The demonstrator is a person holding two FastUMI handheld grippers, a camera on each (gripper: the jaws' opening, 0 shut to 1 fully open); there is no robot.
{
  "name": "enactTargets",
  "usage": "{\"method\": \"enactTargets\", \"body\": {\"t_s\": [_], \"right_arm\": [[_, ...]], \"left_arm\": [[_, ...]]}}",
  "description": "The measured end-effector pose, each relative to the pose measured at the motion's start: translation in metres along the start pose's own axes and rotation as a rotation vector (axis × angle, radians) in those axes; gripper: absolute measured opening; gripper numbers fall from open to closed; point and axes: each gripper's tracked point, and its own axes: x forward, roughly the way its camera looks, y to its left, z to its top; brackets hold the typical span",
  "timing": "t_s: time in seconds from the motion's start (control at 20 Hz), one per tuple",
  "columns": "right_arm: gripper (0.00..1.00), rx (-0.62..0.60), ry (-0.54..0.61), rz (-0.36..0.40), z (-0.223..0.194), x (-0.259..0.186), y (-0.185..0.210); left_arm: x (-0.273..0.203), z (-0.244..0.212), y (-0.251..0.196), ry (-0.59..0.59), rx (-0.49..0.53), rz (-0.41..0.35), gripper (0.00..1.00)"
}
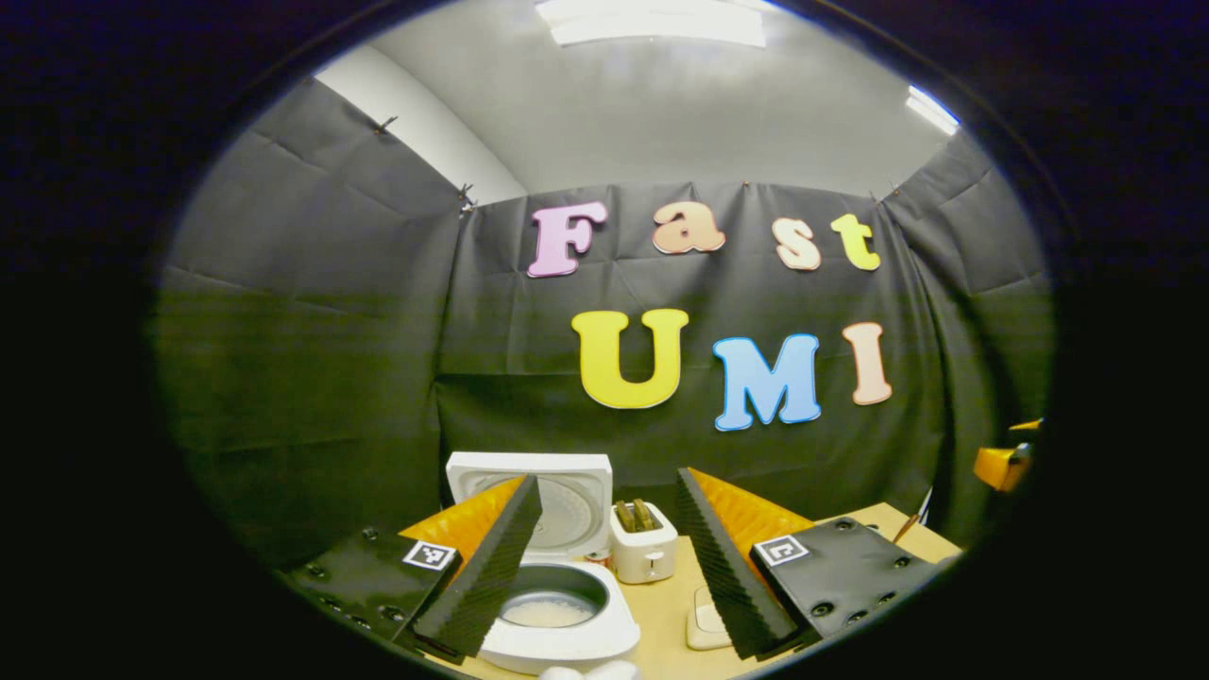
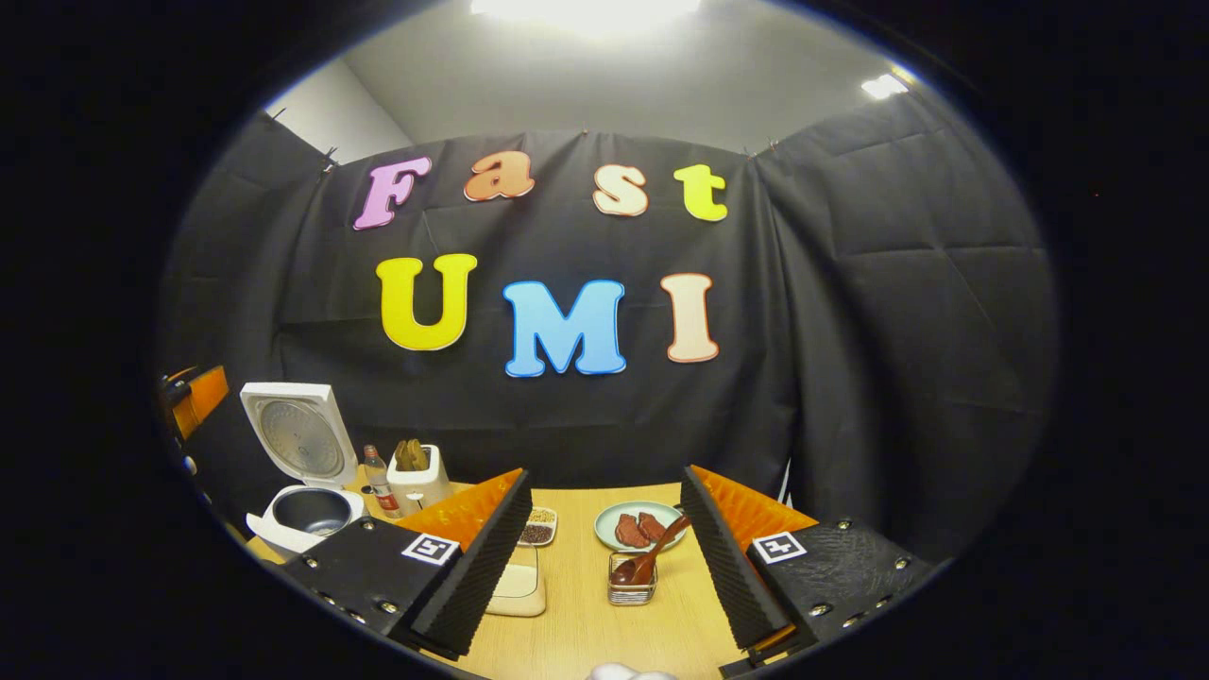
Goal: Close the left gripper, press the button to open the rice cooker; take a wooden spoon from the chopstick holder with the right hand, scoop a spoonful of rice and pour it into the rice cooker, then put the wooden spoon back into the chopstick holder.
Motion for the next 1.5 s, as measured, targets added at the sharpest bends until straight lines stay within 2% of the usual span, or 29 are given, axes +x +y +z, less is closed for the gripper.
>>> {"method": "enactTargets", "body": {"t_s": [0.35,0.75,0.9,1.05,1.1,1.25,1.45,1.5], "right_arm": [[0.97,0.072,0.129,-0.041,-0.108,0.067,-0.028],[0.98,0.11,0.175,-0.112,-0.179,0.182,-0.063],[1.0,0.127,0.228,-0.129,-0.209,0.222,-0.075],[0.97,0.157,0.243,-0.144,-0.219,0.249,-0.082],[1.0,0.179,0.254,-0.137,-0.224,0.257,-0.082],[1.0,0.213,0.294,-0.153,-0.237,0.271,-0.087],[1.0,0.222,0.289,-0.142,-0.236,0.284,-0.087],[0.96,0.226,0.287,-0.142,-0.236,0.287,-0.087]], "left_arm": [[-0.009,-0.018,-0.017,0.039,-0.022,-0.041,0.99],[-0.001,-0.018,-0.02,0.039,-0.005,-0.007,0.99],[0.0,-0.012,-0.025,0.023,0.012,-0.005,0.99],[0.002,-0.008,-0.029,0.014,0.022,-0.005,0.99],[0.003,-0.01,-0.029,0.017,0.023,-0.005,0.99],[0.006,-0.013,-0.028,0.027,0.035,0.001,0.99],[0.01,-0.017,-0.026,0.036,0.043,0.005,0.99],[0.012,-0.017,-0.027,0.036,0.044,0.002,0.99]]}}
